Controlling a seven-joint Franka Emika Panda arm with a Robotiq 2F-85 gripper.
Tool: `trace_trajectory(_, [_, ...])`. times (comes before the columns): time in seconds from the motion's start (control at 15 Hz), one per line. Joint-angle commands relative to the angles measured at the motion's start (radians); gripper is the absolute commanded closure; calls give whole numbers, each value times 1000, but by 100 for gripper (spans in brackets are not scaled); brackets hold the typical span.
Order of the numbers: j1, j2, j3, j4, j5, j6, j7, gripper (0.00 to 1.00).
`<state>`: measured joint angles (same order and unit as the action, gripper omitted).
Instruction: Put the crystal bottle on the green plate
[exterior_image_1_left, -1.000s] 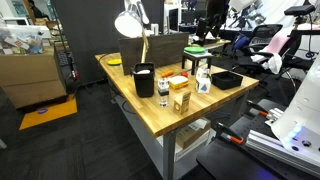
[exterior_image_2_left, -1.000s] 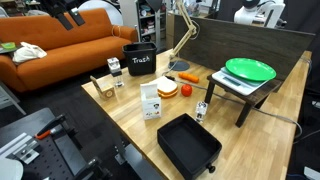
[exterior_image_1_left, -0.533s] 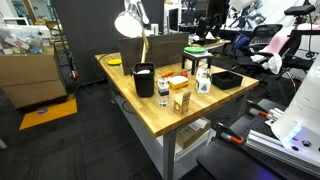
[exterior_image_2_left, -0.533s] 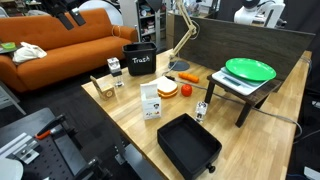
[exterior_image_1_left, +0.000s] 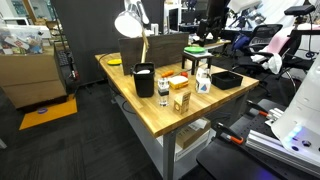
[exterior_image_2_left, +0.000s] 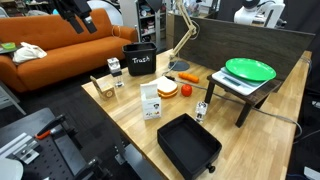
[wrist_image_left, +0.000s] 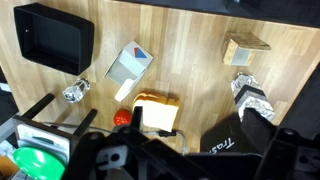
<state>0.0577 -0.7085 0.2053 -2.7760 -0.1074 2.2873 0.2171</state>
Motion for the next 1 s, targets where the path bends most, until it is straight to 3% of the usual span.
trace_trajectory(0.0, [-24,67,-42,1,-3,28,-14,0])
trace_trajectory(0.67, [-14,61,-52,2,7,3,-14,0])
trace_trajectory(0.93, [-74,59,-95,2,-30,11,-30,0])
